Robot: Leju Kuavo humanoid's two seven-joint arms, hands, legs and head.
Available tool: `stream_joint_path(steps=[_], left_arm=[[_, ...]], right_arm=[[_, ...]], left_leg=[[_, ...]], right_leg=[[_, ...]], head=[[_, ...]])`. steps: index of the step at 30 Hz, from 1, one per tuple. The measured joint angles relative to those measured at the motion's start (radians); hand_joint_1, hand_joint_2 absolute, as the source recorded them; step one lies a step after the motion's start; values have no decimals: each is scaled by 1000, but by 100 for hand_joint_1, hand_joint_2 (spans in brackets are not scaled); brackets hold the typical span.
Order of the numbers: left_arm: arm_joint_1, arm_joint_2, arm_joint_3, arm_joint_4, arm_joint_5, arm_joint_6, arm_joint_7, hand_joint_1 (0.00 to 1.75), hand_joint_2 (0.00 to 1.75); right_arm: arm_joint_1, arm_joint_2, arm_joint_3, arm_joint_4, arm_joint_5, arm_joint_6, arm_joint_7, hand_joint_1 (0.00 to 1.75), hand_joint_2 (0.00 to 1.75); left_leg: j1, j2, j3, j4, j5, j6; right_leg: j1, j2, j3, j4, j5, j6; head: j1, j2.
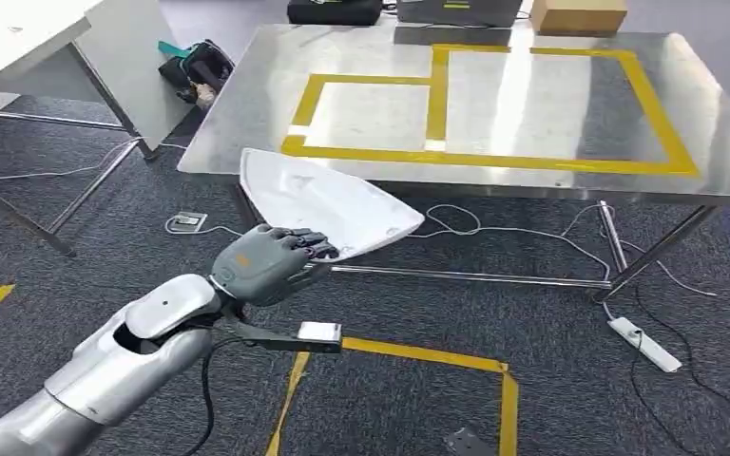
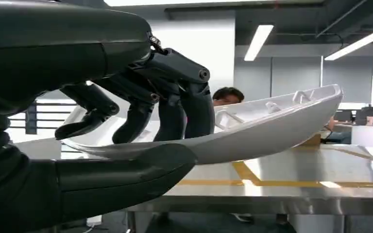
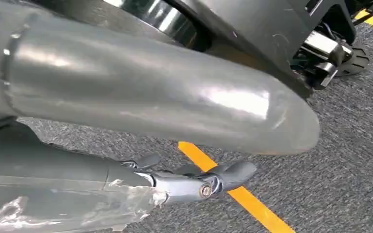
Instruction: Take the parts from the cabinet and place them on the table.
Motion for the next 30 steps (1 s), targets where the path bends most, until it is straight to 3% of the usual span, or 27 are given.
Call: stream_joint_path(steps=[4, 8, 10, 12, 13, 15, 18, 19, 21, 22, 23, 24, 25, 26, 28, 30], left_arm=[[0, 0, -7, 0, -1, 0, -1, 175, 175], [0, 0, -8, 3, -1, 0, -8, 175, 175], [0, 0, -8, 5, 3, 2, -12, 175, 175], [0, 0, -7, 8, 6, 3, -16, 175, 175], [0, 0, -7, 8, 7, 5, -18, 175, 175], [-1, 0, -6, 9, 8, 9, -18, 175, 175], [5, 0, -6, 12, 8, 10, -18, 175, 175], [10, 0, -6, 12, 8, 9, -18, 175, 175], [14, 1, -6, 12, 8, 9, -18, 175, 175], [14, 1, -6, 12, 8, 10, -18, 175, 175], [13, 1, -6, 12, 8, 10, -18, 175, 175], [12, 2, -5, 12, 8, 10, -18, 175, 175], [12, 2, -6, 12, 9, 10, -18, 175, 175], [13, 2, -6, 13, 9, 10, -18, 175, 175], [14, 3, -6, 13, 9, 11, -18, 175, 175], [11, 3, -6, 13, 10, 11, -18, 175, 175]], right_arm=[[0, 0, 0, 0, 4, 0, 0, 0, 0], [0, 6, 0, 0, 9, 0, 2, 0, 0], [-1, 8, 0, 0, 10, 0, 2, 0, 0], [0, 9, 0, 0, 11, -2, 2, 0, 0], [-1, 9, 0, 0, 12, -3, 2, 0, 0], [-3, 9, 0, 0, 14, -4, 2, 0, 0], [-1, 9, 0, 0, 15, -4, 2, 0, 0], [1, 9, 0, 0, 15, -4, 2, 0, 0], [1, 9, 0, 0, 15, -4, 2, 0, 0], [0, 9, 0, 0, 15, -4, 2, 0, 0], [-1, 9, 0, 0, 15, -4, 2, 0, 0], [-1, 14, 0, 0, 16, -3, 1, 0, 0], [-2, 15, 0, 0, 16, -3, 1, 0, 0], [-1, 14, 0, 0, 16, -3, 1, 0, 0], [1, 13, 0, 0, 18, -3, 2, 0, 0], [0, 13, 0, 0, 19, -4, 0, 0, 0]], left_leg=[[-1, 0, -1, 3, -1, 2], [-5, 0, -3, 7, -8, 13], [-9, 0, -3, 6, -10, 19], [-9, 1, -1, -8, -10, 29], [-6, 0, 9, -12, -12, 37], [2, 3, 20, -15, -9, 38], [4, 3, 20, -15, -12, 37], [6, 3, 20, -14, -13, 34], [12, 2, 22, -12, -15, 24], [20, -1, 24, -7, -19, 14], [25, -1, 24, 2, -25, 4], [22, -2, 23, 7, -28, -6], [21, -3, 18, 9, -31, -13], [21, -3, 18, 9, -32, -16], [23, -3, 22, 11, -33, -23], [19, 31, 5, 52, -49, -27]], right_leg=[[-2, 0, 0, -1, 1, 1], [-5, 0, 0, -2, -2, 8], [-9, 0, 2, -6, -2, 12], [-8, -1, 6, 4, 18, 24], [-7, -2, 8, 3, 14, 29], [-6, -8, -20, 60, -38, 31], [-11, -9, -124, 267, -134, 43], [-13, -10, -140, 291, -139, 46], [-19, -10, -109, 215, -89, 54], [-26, -10, -55, 104, -32, 63], [-35, -7, -10, 13, 6, 74], [-24, 7, -16, 11, -24, 70], [-24, 4, -13, 9, -40, 37], [-23, 5, -5, 14, -18, 24], [-23, 3, -3, 19, -15, 10], [-23, 3, 7, 17, -18, 2]], head=[[0, 0], [0, 0], [0, 0], [0, 0], [1, 0], [8, 0], [13, 0], [13, 0], [13, 0], [13, 0], [15, 0], [18, 0], [18, 0], [15, 0], [14, 0], [8, 0]])
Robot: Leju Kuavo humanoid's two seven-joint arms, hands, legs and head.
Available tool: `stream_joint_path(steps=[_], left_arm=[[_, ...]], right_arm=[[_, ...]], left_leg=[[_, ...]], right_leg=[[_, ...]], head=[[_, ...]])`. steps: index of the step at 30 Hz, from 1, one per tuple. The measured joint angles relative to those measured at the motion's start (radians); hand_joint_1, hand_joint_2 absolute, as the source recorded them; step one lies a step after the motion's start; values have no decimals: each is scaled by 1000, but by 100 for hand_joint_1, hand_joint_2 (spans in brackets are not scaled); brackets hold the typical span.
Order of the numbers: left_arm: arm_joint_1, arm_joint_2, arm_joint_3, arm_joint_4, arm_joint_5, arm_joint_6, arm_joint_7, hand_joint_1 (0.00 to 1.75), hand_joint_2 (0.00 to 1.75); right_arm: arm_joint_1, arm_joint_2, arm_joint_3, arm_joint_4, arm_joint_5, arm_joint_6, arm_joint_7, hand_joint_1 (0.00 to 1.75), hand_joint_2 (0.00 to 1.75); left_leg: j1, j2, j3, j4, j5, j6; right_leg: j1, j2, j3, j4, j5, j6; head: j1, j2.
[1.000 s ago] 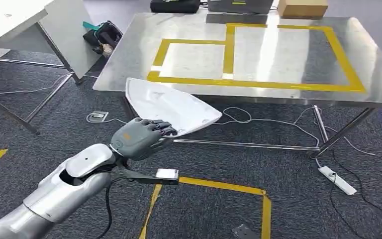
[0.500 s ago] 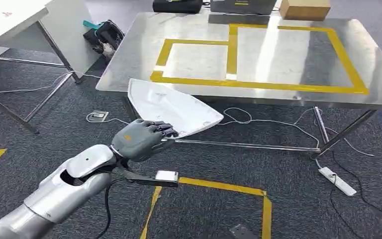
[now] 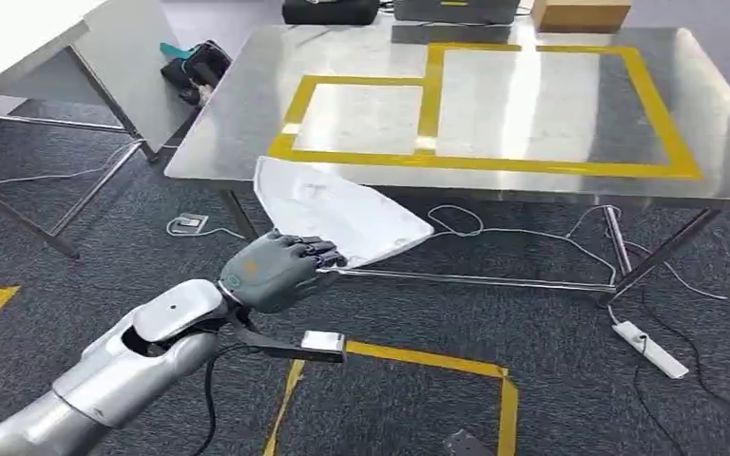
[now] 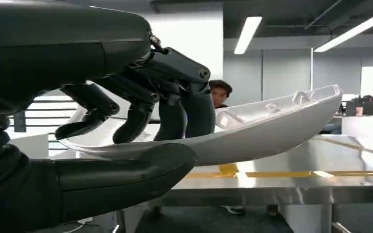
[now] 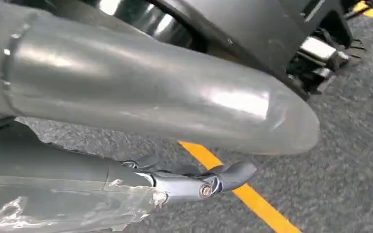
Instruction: Take the parts from the cabinet and place them on the table.
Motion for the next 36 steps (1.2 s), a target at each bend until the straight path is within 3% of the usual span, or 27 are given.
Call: stream_joint_path(steps=[3, 4, 5, 6, 7, 9, 10, 11, 13, 14, 15, 16, 17, 19, 20, 21, 22, 24, 25, 26, 27, 29, 30, 31, 34, 35, 36], left_arm=[[2, 0, 0, 0, 0, 1, 0, 175, 175], [6, 0, 0, 0, 0, 1, 0, 175, 175], [8, 1, 0, 0, 0, 1, 0, 175, 175], [8, 3, 0, 0, 0, 1, -1, 175, 175], [7, 3, 0, 0, -1, 2, -2, 175, 175], [6, 5, 1, 0, -1, 4, -2, 175, 175], [4, 6, 0, 0, -1, 5, -2, 175, 175], [4, 5, 0, 0, -2, 6, -3, 175, 175], [8, 8, 0, 0, -2, 7, -3, 175, 175], [7, 8, 1, 0, -2, 8, -3, 175, 175], [6, 9, 2, 0, -2, 8, -3, 175, 175], [5, 9, 2, 0, -2, 10, -3, 175, 175], [5, 9, 1, 0, -3, 10, -3, 175, 175], [12, 10, 0, 0, -4, 10, -4, 175, 175], [14, 10, 0, 0, -4, 10, -4, 175, 175], [16, 10, 0, 0, -4, 11, -4, 175, 175], [16, 10, 0, 0, -5, 12, -4, 175, 175], [17, 10, 0, 0, -5, 16, -5, 175, 175], [17, 11, 0, 0, -6, 20, -5, 175, 175], [17, 13, 1, 0, -8, 23, -6, 175, 175], [19, 14, 0, 0, -9, 24, -6, 175, 175], [24, 16, 0, -2, -8, 27, -9, 175, 175], [25, 18, 1, -3, -8, 27, -10, 175, 175], [23, 20, 2, -3, -8, 29, -11, 175, 175], [34, 24, 1, -3, -8, 31, -12, 175, 175], [40, 26, 1, -3, -8, 31, -12, 175, 175], [44, 27, 1, -3, -8, 31, -12, 175, 175]], right_arm=[[2, 0, 0, 0, 2, 0, 0, 0, 0], [3, 0, 0, 0, 3, 0, 0, 0, 0], [3, 0, 0, 0, 3, -1, 0, 0, 0], [3, 0, 0, 0, 3, -2, 0, 0, 0], [3, 0, 0, 0, 3, -3, 0, 0, 0], [2, 0, 0, 0, 5, -4, 0, 0, 0], [1, 0, 0, 0, 5, -4, -1, 0, 0], [2, 0, 0, 0, 5, -5, -1, 0, 0], [3, 0, 0, 0, 6, -6, -1, 0, 0], [0, 0, 0, 0, 6, -7, -1, 0, 0], [-1, 0, 0, 0, 6, -7, -2, 0, 0], [-4, 0, 0, 0, 5, -8, -2, 0, 0], [-3, 0, 0, 0, 5, -7, -2, 0, 0], [0, 0, 0, 0, 6, -7, -2, 0, 0], [4, 0, 0, 0, 6, -7, -2, 0, 0], [6, 0, 0, 0, 6, -7, -2, 0, 0], [6, 0, 0, 0, 6, -8, -2, 0, 0], [6, 0, 0, 0, 7, -9, -2, 0, 0], [6, 0, 0, 0, 7, -10, -2, 0, 0], [4, 0, 0, 0, 8, -9, -2, 0, 0], [2, 1, 0, 0, 9, -10, -3, 0, 0], [7, 1, 0, 0, 11, -10, -3, 0, 0], [8, 2, 0, 0, 12, -10, -3, 0, 0], [7, 2, 0, 0, 12, -10, -3, 0, 0], [4, 2, 0, 0, 15, -9, -3, 0, 0], [6, 2, 0, 0, 15, -9, -3, 0, 0], [7, 2, 0, 0, 16, -9, -3, 0, 0]], left_leg=[[-1, 10, -135, 232, -90, -1], [-2, 10, -167, 272, -93, 3], [-4, 10, -172, 269, -80, 8], [-10, 10, -158, 217, -34, 17], [-17, 10, -126, 138, 18, 26], [-36, 20, -61, -13, 92, 48], [-38, 20, -51, -34, 54, 52], [-38, 18, -45, -35, 57, 47], [-37, 15, -34, -49, 54, 54], [-32, 13, -19, -52, 54, 57], [-30, 11, -10, -56, 50, 60], [-30, 11, -2, -56, 43, 65], [-31, 10, 4, -56, 36, 68], [-33, 7, 18, -55, 20, 70], [-33, 5, 27, -55, 13, 69], [-32, 3, 38, -55, 5, 68], [-32, 1, 51, -55, -4, 66], [-30, 0, 80, -55, -24, 59], [-34, -2, 84, -51, -31, 52], [-34, -3, 77, -51, -32, 50], [-34, -2, 76, -54, -36, 44], [-35, -3, 83, -51, -40, 36], [-35, 0, 76, -30, -40, 31], [-34, 5, 49, 22, -41, 24], [-24, 7, -101, 240, -122, 10], [-22, 7, -130, 265, -131, 8], [-20, 7, -138, 251, -114, 8]], right_leg=[[8, -8, 12, 0, -14, -15], [11, -9, 17, 0, -19, -18], [13, -9, 23, 0, -23, -19], [15, -9, 33, 0, -32, -19], [16, -10, 43, -1, -39, -19], [15, -12, 60, -7, -52, -15], [20, -11, 62, -8, -58, -7], [20, -13, 62, -18, -62, -1], [20, -16, 87, -24, -55, 16], [21, -17, 90, -27, -66, 23], [21, -17, 76, 1, -70, 21], [21, -16, 39, 73, -76, 22], [21, -16, -16, 162, -100, 21], [21, -16, -108, 283, -160, 26], [21, -16, -130, 291, -159, 26], [21, -16, -133, 258, -129, 29], [20, -17, -116, 194, -77, 33], [15, -16, -59, 17, 62, 40], [19, -13, -55, -6, 49, 37], [21, -14, -43, -20, 23, 16], [23, -12, -41, -19, 44, 6], [18, -13, -30, -21, 41, -6], [16, -13, -19, -25, 38, -11], [15, -14, -11, -26, 33, -17], [15, -14, 7, -26, 11, -24], [15, -14, 15, -26, 4, -24], [15, -14, 26, -26, -4, -23]], head=[[-1, 0], [-1, 0], [-1, 0], [-1, 0], [0, 0], [-1, 0], [-3, 0], [-2, 0], [-3, 0], [-3, 0], [0, 0], [3, 0], [3, 0], [3, 0], [4, 0], [3, 0], [5, 0], [5, 0], [4, 0], [4, 0], [2, 0], [3, 0], [3, 0], [-6, 0], [-7, 0], [-7, 0], [-7, 0]])
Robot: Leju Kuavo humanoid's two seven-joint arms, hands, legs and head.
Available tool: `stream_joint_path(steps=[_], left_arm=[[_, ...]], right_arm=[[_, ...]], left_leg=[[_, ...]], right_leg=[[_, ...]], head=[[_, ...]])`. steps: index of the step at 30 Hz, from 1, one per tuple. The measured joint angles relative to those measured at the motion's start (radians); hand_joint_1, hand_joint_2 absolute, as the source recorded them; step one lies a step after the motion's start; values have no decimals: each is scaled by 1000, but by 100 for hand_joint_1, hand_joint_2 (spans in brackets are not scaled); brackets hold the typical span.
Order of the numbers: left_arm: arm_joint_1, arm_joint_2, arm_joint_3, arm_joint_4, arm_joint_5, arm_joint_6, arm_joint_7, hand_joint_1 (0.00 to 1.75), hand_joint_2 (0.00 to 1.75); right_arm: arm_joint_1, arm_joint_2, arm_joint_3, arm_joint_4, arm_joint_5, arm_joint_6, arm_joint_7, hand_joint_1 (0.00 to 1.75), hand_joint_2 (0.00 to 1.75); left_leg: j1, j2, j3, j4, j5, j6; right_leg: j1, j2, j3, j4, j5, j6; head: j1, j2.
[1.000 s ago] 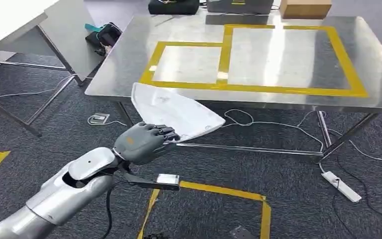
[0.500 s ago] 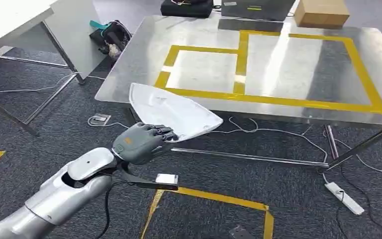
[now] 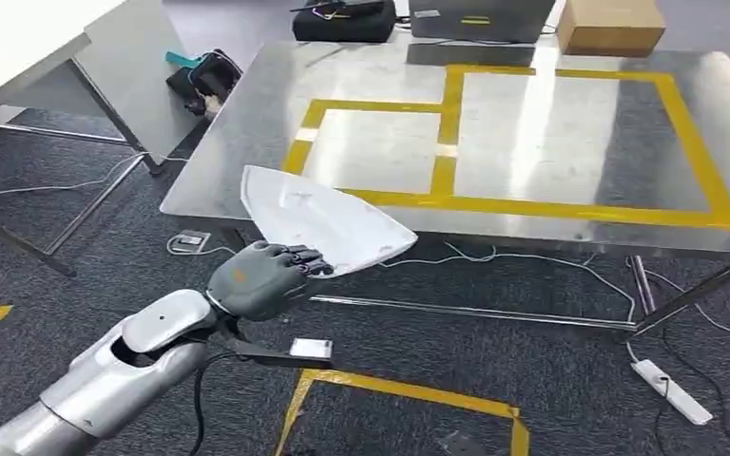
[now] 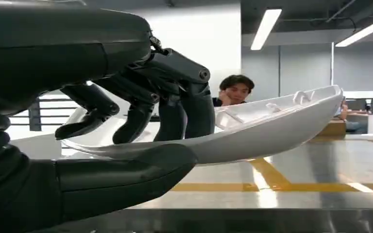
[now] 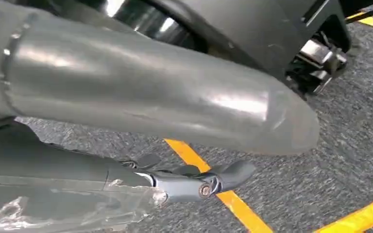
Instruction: Take the parts from the cabinet and place them on the table.
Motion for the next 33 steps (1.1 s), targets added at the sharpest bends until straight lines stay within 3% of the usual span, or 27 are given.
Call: stream_joint_path(steps=[1, 3, 4, 5, 6, 8, 9, 10, 11, 13, 14, 15, 16, 17, 19, 20, 21, 22, 23, 24, 25, 26, 28, 29, 30, 31, 33], left_arm=[[1, 0, 0, 0, 0, 0, 0, 175, 175], [0, 1, 0, 0, 0, 0, 0, 175, 175], [-1, 1, 0, 0, 0, 0, 0, 175, 175], [-3, 1, -1, 0, 0, -1, 0, 175, 175], [-2, -1, -1, 0, 0, -1, 0, 175, 175], [-2, -1, -1, -1, -1, -2, 0, 175, 175], [-2, -3, 0, -3, -1, -2, 0, 175, 175], [-4, -3, 0, -3, -1, -2, 0, 175, 175], [-6, -4, 0, -3, -1, -2, 0, 175, 175], [-4, -6, -1, -3, -1, -3, 0, 175, 175], [-1, -6, -1, -3, -2, -3, 0, 175, 175], [1, -6, -1, -3, -2, -3, 0, 175, 175], [2, -6, -1, -3, -2, -3, 0, 175, 175], [2, -6, -1, -3, -3, -3, 0, 175, 175], [0, -6, -1, -3, -3, -3, 0, 175, 175], [1, -7, -1, -3, -4, -5, 0, 175, 175], [-2, -6, -1, -3, -3, -5, 0, 175, 175], [-2, -7, -1, -3, -3, -5, 0, 175, 175], [-3, -6, -1, -3, -3, -5, 0, 175, 175], [-5, -6, -1, -3, -3, -5, 0, 175, 175], [-6, -6, -1, -3, -3, -5, 0, 175, 175], [-10, -6, -1, -3, -2, -5, 0, 175, 175], [-10, -6, -1, -3, -3, -6, 0, 175, 175], [-8, -6, -1, -3, -3, -6, 0, 175, 175], [-5, -6, -2, -3, -3, -6, 0, 175, 175], [-4, -6, -2, -3, -3, -6, 0, 175, 175], [-6, -6, -2, -3, -3, -6, -3, 175, 175]], right_arm=[[0, 0, 0, 0, 0, 1, 0, 0, 0], [-2, 2, 0, 0, 2, 2, 0, 0, 0], [-3, 2, 0, 0, 2, 2, 0, 0, 0], [-4, 2, 0, 0, 2, 3, 1, 0, 0], [-5, 2, 0, 0, 3, 3, 2, 0, 0], [-4, 2, 0, 0, 6, 3, 2, 0, 0], [-5, 2, 0, 0, 7, 3, 2, 0, 0], [-7, 2, 0, 0, 8, 3, 2, 0, 0], [-9, 2, 0, 0, 8, 3, 3, 0, 0], [-8, 2, 0, 0, 8, 3, 3, 0, 0], [-5, 2, 0, 0, 8, 3, 3, 0, 0], [-2, 2, 0, 0, 8, 3, 3, 0, 0], [-1, 2, 0, 0, 8, 3, 3, 0, 0], [-2, 2, 0, 0, 8, 3, 3, 0, 0], [-1, 2, 0, 0, 8, 3, 3, 0, 0], [-2, 2, 0, 0, 9, 3, 3, 0, 0], [-4, 2, 0, 0, 9, 5, 3, 0, 0], [-2, 2, 0, 0, 10, 5, 4, 0, 0], [-1, 2, 0, 0, 10, 5, 5, 0, 0], [-3, 2, 0, 0, 11, 5, 5, 0, 0], [-3, 2, 0, 0, 11, 5, 4, 0, 0], [-7, 3, 0, 0, 11, 5, 4, 0, 0], [-9, 3, 0, 0, 11, 7, 3, 0, 0], [-7, 3, 0, 0, 11, 7, 3, 0, 0], [-5, 3, 0, 0, 11, 7, 3, 0, 0], [-4, 3, 0, 0, 11, 7, 3, 0, 0], [-5, 3, 0, 0, 11, 7, 3, 0, 0]], left_leg=[[1, 0, 14, -53, 46, 2], [1, 3, 77, -216, 159, 7], [0, 10, 95, -278, 200, 11], [-1, 12, 102, -295, 157, 16], [-3, 11, 103, -292, 163, 19], [-2, 6, 114, -301, 161, 34], [2, 3, 128, -302, 162, 40], [1, 4, 139, -302, 154, 48], [-1, 4, 145, -302, 149, 54], [-4, 2, 157, -301, 133, 59], [-6, 0, 167, -301, 124, 60], [-7, -2, 177, -301, 115, 60], [-8, -4, 191, -301, 106, 59], [-9, -4, 209, -301, 94, 58], [-10, -4, 231, -302, 72, 53], [-13, -6, 238, -297, 64, 47], [-13, -7, 235, -299, 60, 42], [-11, -7, 242, -297, 56, 35], [-12, -7, 246, -296, 55, 31], [-13, -4, 246, -288, 46, 27], [-14, 2, 229, -251, 45, 21], [-11, 3, 192, -190, 36, 14], [-4, 3, 92, -52, -15, 6], [-2, 3, 50, -9, -38, 2], [1, 3, 29, -5, -37, 0], [3, 4, 28, -36, -7, -1], [4, 4, 64, -166, 106, 0]], right_leg=[[0, 0, 14, 0, -10, 2], [-2, 1, 40, -1, -29, 8], [1, 1, 41, -1, -38, 14], [5, 3, 49, 2, -49, 22], [5, 1, 41, -8, -57, 30], [5, -2, 75, -13, -54, 45], [3, -2, 69, -10, -65, 49], [3, -3, 56, 33, -74, 49], [3, -3, 13, 108, -90, 50], [3, -3, -91, 262, -155, 58], [3, -3, -129, 299, -177, 59], [3, -3, -144, 290, -172, 60], [3, -3, -142, 248, -141, 57], [3, -3, -121, 167, -82, 55], [4, -3, -83, 12, 65, 47], [8, -4, -85, 9, 41, 39], [10, -4, -70, 11, 35, 31], [12, -2, -69, 10, 51, 23], [13, -4, -65, 8, 44, 16], [3, -2, -51, 6, 47, 10], [4, 1, -45, 2, 43, 8], [1, -1, -36, 1, 36, 3], [1, 0, -24, 1, 22, 1], [0, 0, -16, 1, 14, 1], [0, 0, -6, 1, 5, 2], [-1, 1, 7, 1, -5, 3], [-3, 2, 35, 1, -25, 10]], head=[[0, 0], [0, 0], [-2, 0], [-5, 0], [-1, 0], [-5, 0], [-5, 0], [-4, 0], [0, 0], [1, 0], [1, 0], [2, 0], [2, 0], [2, 0], [2, 0], [2, 0], [1, 0], [1, 0], [2, 0], [2, 0], [1, 0], [-8, 0], [-9, 0], [-7, 0], [-8, 0], [-8, 0], [-8, 0]])
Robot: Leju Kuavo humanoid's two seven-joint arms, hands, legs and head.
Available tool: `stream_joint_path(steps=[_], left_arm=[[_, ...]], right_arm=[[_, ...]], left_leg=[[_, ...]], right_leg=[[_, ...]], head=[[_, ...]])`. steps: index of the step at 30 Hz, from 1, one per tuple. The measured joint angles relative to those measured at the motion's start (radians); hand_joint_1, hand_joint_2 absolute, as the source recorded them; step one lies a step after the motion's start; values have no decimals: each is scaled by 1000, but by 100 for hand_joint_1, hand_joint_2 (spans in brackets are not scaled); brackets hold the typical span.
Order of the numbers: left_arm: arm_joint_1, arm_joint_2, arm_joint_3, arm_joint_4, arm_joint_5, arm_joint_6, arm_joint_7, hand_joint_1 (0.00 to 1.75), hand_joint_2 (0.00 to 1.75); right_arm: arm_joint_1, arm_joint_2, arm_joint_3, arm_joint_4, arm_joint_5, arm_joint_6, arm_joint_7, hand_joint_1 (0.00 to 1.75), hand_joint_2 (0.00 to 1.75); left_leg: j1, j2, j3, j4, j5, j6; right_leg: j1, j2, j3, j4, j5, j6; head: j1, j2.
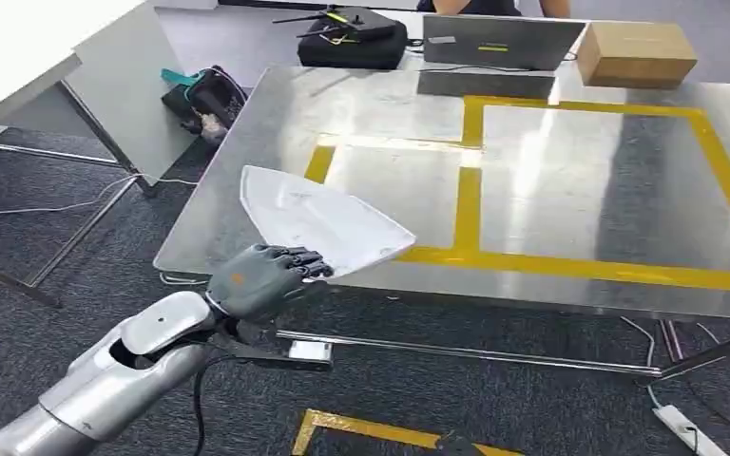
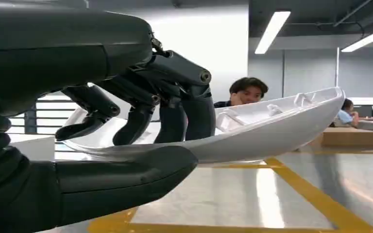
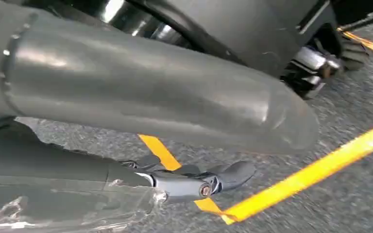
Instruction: Take the parts from the cabinet and place them on the table.
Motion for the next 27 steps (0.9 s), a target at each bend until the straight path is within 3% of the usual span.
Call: stream_joint_path(steps=[1, 2, 4, 5, 6, 7, 8, 11, 12, 13, 14, 16, 17, 18, 19, 22, 23, 26, 27], left_arm=[[0, 0, 0, 0, 0, 0, 0, 175, 175], [-1, 0, 0, 2, 0, 0, 0, 175, 175], [2, -1, 0, 2, 0, 0, -3, 175, 175], [1, -1, 0, 2, 0, 0, -3, 175, 175], [0, -2, 0, 2, 1, 1, -3, 175, 175], [0, -3, 0, 1, 0, 1, -3, 175, 175], [-2, -3, 1, 1, 2, 2, -3, 175, 175], [2, -5, -1, 2, 2, 2, -3, 175, 175], [4, -6, -1, 2, 2, 2, -3, 175, 175], [6, -5, -1, 2, 1, 1, -3, 175, 175], [6, -6, -1, 2, 2, 1, -3, 175, 175], [5, -8, -1, 2, 2, 1, -3, 175, 175], [4, -8, -2, 2, 2, 1, -3, 175, 175], [3, -10, -2, 3, 2, 1, -3, 175, 175], [3, -10, -2, 3, 2, 0, -3, 175, 175], [2, -10, -2, 2, 2, 1, -3, 175, 175], [-1, -11, -2, 3, 3, 1, -3, 175, 175], [4, -11, -3, 3, 3, 1, -3, 175, 175], [8, -11, -4, 3, 4, 1, -3, 175, 175]], right_arm=[[0, 0, 0, 0, 0, -1, 0, 0, 0], [-3, 0, 0, 0, 0, -1, 0, 0, 0], [-2, 0, 0, 0, 0, -1, 0, 0, 0], [-2, 0, 0, 0, 0, -1, -1, 0, 0], [-3, 0, 0, 0, 0, -1, -1, 0, 0], [-4, 0, 0, 0, 0, -2, -1, 0, 0], [-6, 0, 0, 0, 0, -2, -2, 0, 0], [-2, 0, 0, 0, 0, -2, -2, 0, 0], [1, 0, 0, 0, 0, -1, -2, 0, 0], [2, 0, 0, 0, 0, -1, -2, 0, 0], [2, 0, 0, 0, 0, -1, -2, 0, 0], [2, 0, 0, 0, 0, -1, -2, 0, 0], [5, 0, 0, 1, 0, -1, -1, 0, 0], [1, 0, 0, 1, 0, -1, -1, 0, 0], [-1, 0, 0, 0, 0, -1, -2, 0, 0], [1, 1, 0, 0, 1, -1, -2, 0, 0], [-1, 1, 0, 0, 1, -2, -3, 0, 0], [-2, 1, 0, 0, 1, -2, -3, 0, 0], [0, 1, 0, 0, 1, -2, -3, 0, 0]], left_leg=[[1, 4, 20, -71, 68, 1], [1, 10, 21, -130, 76, 4], [-1, 5, 29, -123, 67, 14], [-1, 2, 33, -128, 61, 24], [1, 1, 45, -128, 61, 31], [2, 0, 56, -129, 58, 37], [1, 0, 63, -129, 52, 44], [-7, -2, 85, -128, 29, 53], [-10, -3, 95, -128, 20, 54], [-13, -6, 108, -128, 11, 54], [-15, -7, 123, -128, 1, 55], [-18, -7, 156, -129, -23, 54], [-21, -7, 165, -127, -32, 50], [-21, -9, 162, -131, -34, 46], [-19, -8, 162, -132, -37, 40], [-20, -6, 165, -116, -47, 23], [-19, -4, 144, -68, -55, 16], [-8, -4, 9, 142, -134, 0], [-4, -4, -25, 175, -146, -3]], right_leg=[[0, 0, 3, -3, -10, 5], [6, 1, 16, 6, -25, 14], [6, 0, 19, -12, -35, 29], [5, -1, 34, -6, -28, 38], [4, -2, 49, -22, -42, 42], [3, -4, 42, -8, -56, 45], [3, -4, 19, 43, -70, 45], [6, -4, -132, 265, -145, 45], [7, -4, -161, 283, -156, 44], [7, -4, -171, 260, -144, 42], [8, -4, -164, 206, -103, 38], [14, -4, -120, 42, 47, 22], [19, -2, -123, 16, 94, 14], [22, -3, -116, 7, 63, 11], [24, -2, -106, 6, 87, 5], [16, 0, -86, -5, 83, -3], [14, 0, -78, -7, 79, -9], [10, -1, -62, -8, 62, -13], [9, -1, -56, -7, 57, -13]], head=[[0, 0], [-7, 0], [-5, 0], [-6, 0], [-4, 0], [-4, 0], [-3, 0], [2, 0], [3, 0], [2, 0], [3, 0], [3, 0], [0, 0], [-4, 0], [-2, 0], [-3, 0], [-8, 0], [-6, 0], [-7, 0]])
